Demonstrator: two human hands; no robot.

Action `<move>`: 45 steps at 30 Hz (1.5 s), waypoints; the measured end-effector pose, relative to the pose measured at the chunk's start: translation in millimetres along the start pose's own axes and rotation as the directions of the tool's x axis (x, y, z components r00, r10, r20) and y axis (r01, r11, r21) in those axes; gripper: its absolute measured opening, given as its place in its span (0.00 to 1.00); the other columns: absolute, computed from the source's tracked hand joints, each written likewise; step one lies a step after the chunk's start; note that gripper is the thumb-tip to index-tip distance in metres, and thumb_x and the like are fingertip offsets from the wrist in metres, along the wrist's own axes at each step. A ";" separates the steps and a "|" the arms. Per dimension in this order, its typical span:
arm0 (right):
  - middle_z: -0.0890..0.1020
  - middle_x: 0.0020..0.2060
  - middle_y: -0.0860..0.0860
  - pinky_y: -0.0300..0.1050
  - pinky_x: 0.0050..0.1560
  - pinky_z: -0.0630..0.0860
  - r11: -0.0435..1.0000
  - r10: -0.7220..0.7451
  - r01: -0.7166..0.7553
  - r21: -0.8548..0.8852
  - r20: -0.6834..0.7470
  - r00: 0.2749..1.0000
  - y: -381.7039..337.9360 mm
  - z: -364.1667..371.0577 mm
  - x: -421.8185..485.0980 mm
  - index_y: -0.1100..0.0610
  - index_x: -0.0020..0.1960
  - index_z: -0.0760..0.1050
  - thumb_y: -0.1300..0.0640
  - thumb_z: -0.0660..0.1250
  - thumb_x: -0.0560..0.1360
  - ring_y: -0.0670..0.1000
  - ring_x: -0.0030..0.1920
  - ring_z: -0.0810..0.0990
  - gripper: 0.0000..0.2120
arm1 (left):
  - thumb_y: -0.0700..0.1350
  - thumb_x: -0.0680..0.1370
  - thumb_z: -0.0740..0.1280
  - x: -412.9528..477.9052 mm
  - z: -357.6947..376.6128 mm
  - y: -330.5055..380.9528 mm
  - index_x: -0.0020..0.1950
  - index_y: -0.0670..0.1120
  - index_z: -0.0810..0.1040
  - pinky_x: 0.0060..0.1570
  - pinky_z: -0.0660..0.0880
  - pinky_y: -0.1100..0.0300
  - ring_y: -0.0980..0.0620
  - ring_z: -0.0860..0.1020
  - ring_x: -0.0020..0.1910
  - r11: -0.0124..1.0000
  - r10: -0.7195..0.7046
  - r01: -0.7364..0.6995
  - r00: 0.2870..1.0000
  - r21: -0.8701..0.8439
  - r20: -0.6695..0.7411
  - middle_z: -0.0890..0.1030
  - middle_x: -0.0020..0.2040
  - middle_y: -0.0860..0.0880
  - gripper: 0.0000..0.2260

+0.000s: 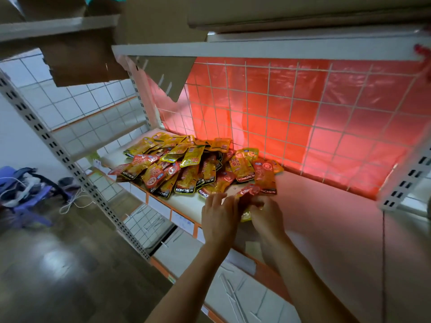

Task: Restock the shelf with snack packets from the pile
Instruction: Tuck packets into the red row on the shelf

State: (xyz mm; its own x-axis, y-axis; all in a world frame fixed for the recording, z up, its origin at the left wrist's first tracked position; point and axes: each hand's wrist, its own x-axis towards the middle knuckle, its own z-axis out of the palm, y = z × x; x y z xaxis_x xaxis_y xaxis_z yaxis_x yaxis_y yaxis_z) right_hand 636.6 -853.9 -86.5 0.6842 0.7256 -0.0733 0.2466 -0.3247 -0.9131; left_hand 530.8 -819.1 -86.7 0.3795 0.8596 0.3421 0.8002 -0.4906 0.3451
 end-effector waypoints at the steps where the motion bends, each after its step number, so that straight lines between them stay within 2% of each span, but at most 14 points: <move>1: 0.83 0.45 0.52 0.32 0.38 0.65 1.000 -0.014 0.014 0.000 -0.022 1.000 -0.3 -5.1 -4.4 0.57 0.48 0.82 0.65 0.63 0.72 0.50 0.44 0.77 0.11 | 0.50 0.81 0.61 -4.2 -2.6 5.5 0.55 0.45 0.82 0.53 0.71 0.52 0.43 0.75 0.58 0.999 0.037 -0.038 0.999 -0.033 -0.030 0.80 0.58 0.45 0.13; 5: 0.81 0.45 0.56 0.40 0.43 0.67 0.988 0.074 -0.068 0.137 -0.038 0.997 0.5 -24.2 -21.7 0.62 0.51 0.79 0.51 0.55 0.81 0.57 0.49 0.79 0.18 | 0.44 0.78 0.68 -21.0 -7.1 28.6 0.48 0.43 0.84 0.42 0.76 0.51 0.39 0.80 0.45 0.978 0.145 -0.161 0.982 -0.131 -0.123 0.83 0.46 0.43 0.07; 7: 0.81 0.40 0.55 0.41 0.43 0.67 0.998 0.050 -0.047 0.047 -0.072 0.996 2.4 -34.2 -31.1 0.59 0.46 0.80 0.45 0.56 0.80 0.56 0.45 0.79 0.21 | 0.44 0.77 0.68 -30.2 -6.3 37.0 0.49 0.42 0.83 0.39 0.77 0.51 0.39 0.80 0.42 0.956 0.210 -0.231 0.970 -0.182 -0.127 0.83 0.45 0.42 0.07; 11: 0.83 0.50 0.59 0.45 0.49 0.72 0.998 0.045 -0.053 -0.035 -0.200 0.979 13.1 -57.3 -48.1 0.62 0.52 0.80 0.51 0.62 0.78 0.58 0.51 0.80 0.15 | 0.46 0.78 0.66 -51.4 -2.1 46.3 0.55 0.45 0.82 0.41 0.77 0.53 0.43 0.80 0.46 0.884 0.321 -0.338 0.941 -0.322 -0.106 0.82 0.50 0.45 0.09; 19: 0.81 0.52 0.55 0.40 0.47 0.72 0.998 0.052 -0.034 0.059 -0.347 0.937 36.9 -110.6 -80.3 0.59 0.58 0.76 0.53 0.61 0.80 0.51 0.49 0.79 0.12 | 0.46 0.81 0.61 -68.5 4.2 83.7 0.51 0.43 0.80 0.39 0.69 0.57 0.44 0.80 0.44 0.810 0.124 -0.076 0.991 -0.581 0.042 0.83 0.44 0.44 0.10; 22: 0.81 0.52 0.55 0.47 0.52 0.76 0.984 0.089 -0.023 0.177 -0.375 0.923 46.9 -131.1 -87.8 0.58 0.60 0.76 0.54 0.62 0.79 0.53 0.49 0.79 0.12 | 0.45 0.82 0.60 -65.3 8.9 103.9 0.54 0.40 0.80 0.42 0.70 0.59 0.45 0.80 0.48 0.752 0.047 0.076 0.985 -0.654 0.169 0.83 0.48 0.43 0.12; 25: 0.81 0.51 0.54 0.47 0.50 0.76 0.956 0.120 -0.012 0.292 -0.355 0.927 59.0 -155.6 -91.4 0.57 0.59 0.77 0.56 0.63 0.78 0.52 0.48 0.80 0.11 | 0.48 0.80 0.62 -61.5 19.4 126.3 0.55 0.43 0.82 0.49 0.76 0.56 0.48 0.81 0.48 0.685 0.062 0.213 0.936 -0.697 0.346 0.84 0.50 0.45 0.12; 29: 0.83 0.50 0.53 0.47 0.51 0.77 0.934 0.160 -0.024 0.355 -0.358 0.920 82.6 -191.6 -96.6 0.55 0.57 0.78 0.59 0.64 0.78 0.52 0.49 0.81 0.09 | 0.47 0.75 0.69 -67.9 38.5 163.7 0.55 0.46 0.82 0.46 0.75 0.61 0.53 0.79 0.42 0.628 0.042 0.365 0.866 -0.688 0.498 0.84 0.48 0.47 0.10; 32: 0.83 0.45 0.50 0.47 0.48 0.77 0.894 0.174 0.011 0.447 -0.369 0.913 97.8 -224.8 -105.2 0.52 0.49 0.80 0.62 0.65 0.77 0.51 0.47 0.82 0.07 | 0.43 0.74 0.71 -77.4 48.7 195.9 0.47 0.43 0.84 0.41 0.75 0.60 0.51 0.79 0.36 0.462 0.070 0.502 0.801 -0.731 0.594 0.84 0.41 0.44 0.05; 35: 0.83 0.49 0.55 0.51 0.52 0.77 0.876 0.178 0.021 0.481 -0.364 0.914 111.4 -266.7 -113.8 0.51 0.46 0.80 0.64 0.64 0.76 0.54 0.48 0.82 0.10 | 0.43 0.74 0.72 -90.4 55.3 230.4 0.42 0.44 0.82 0.36 0.72 0.60 0.49 0.77 0.34 0.336 0.092 0.591 0.754 -0.733 0.650 0.83 0.37 0.44 0.03; 39: 0.84 0.47 0.57 0.55 0.54 0.78 0.942 0.161 -0.031 0.334 -0.369 0.915 128.8 -321.9 -117.9 0.56 0.51 0.81 0.60 0.65 0.76 0.56 0.49 0.82 0.07 | 0.43 0.73 0.73 -107.1 59.1 273.9 0.57 0.48 0.75 0.50 0.78 0.55 0.50 0.80 0.47 0.481 0.133 0.395 0.850 -0.783 0.510 0.81 0.53 0.48 0.15; 42: 0.83 0.40 0.53 0.43 0.42 0.75 0.990 0.073 -0.025 0.137 -0.356 0.932 137.1 -357.6 -121.9 0.57 0.46 0.80 0.57 0.66 0.77 0.51 0.40 0.81 0.05 | 0.40 0.74 0.72 -119.9 54.7 303.5 0.66 0.49 0.72 0.47 0.73 0.70 0.57 0.76 0.54 0.586 0.287 0.113 0.897 -0.803 0.336 0.75 0.59 0.53 0.22; 43: 0.82 0.38 0.51 0.40 0.37 0.73 0.996 0.042 -0.013 0.089 -0.329 0.943 138.7 -368.7 -123.9 0.55 0.45 0.79 0.57 0.66 0.77 0.48 0.38 0.80 0.04 | 0.39 0.73 0.71 -123.0 53.0 313.2 0.66 0.48 0.73 0.48 0.69 0.75 0.62 0.73 0.55 0.614 0.382 -0.045 0.891 -0.788 0.247 0.76 0.59 0.52 0.22; 45: 0.81 0.35 0.48 0.34 0.32 0.71 1.000 -0.017 0.020 0.008 -0.267 0.963 141.5 -389.3 -126.5 0.52 0.43 0.78 0.58 0.66 0.76 0.43 0.34 0.78 0.05 | 0.36 0.71 0.68 -127.9 52.5 332.5 0.59 0.47 0.79 0.46 0.65 0.82 0.70 0.70 0.51 0.575 0.598 -0.333 0.795 -0.747 0.105 0.81 0.55 0.50 0.18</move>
State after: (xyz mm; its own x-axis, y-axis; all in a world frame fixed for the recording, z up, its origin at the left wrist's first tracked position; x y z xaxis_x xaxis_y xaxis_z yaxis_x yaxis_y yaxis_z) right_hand 852.1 -1227.8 -50.4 0.8386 0.5422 0.0520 0.2542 -0.3052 -0.9177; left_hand 772.7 -1084.6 -61.6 0.8289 0.4049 0.3860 -0.0135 -0.6753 0.7374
